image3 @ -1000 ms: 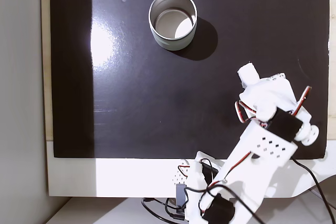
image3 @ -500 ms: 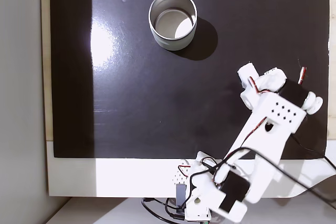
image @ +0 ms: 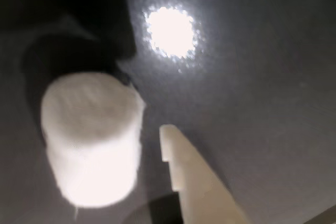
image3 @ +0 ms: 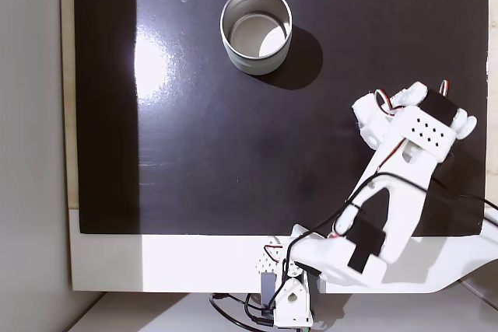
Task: Grasp a gauze and put it in the cup.
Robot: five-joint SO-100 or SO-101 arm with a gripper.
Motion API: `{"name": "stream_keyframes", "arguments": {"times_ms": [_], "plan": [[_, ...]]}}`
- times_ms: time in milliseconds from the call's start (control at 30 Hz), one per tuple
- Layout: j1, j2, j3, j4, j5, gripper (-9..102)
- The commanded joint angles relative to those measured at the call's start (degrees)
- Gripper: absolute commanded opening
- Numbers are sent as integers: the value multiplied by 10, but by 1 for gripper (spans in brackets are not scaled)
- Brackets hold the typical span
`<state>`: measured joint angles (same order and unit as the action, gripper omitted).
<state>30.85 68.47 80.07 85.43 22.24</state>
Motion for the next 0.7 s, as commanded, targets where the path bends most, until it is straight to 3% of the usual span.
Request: {"name": "stream_keyframes", "arguments": {"times_ms": [0, 400, 667], "plan": [[-3, -19, -56, 10, -5, 34], [-33, -51, -85, 11, -4, 30], [-30, -41, -83, -8, 4, 0]]}}
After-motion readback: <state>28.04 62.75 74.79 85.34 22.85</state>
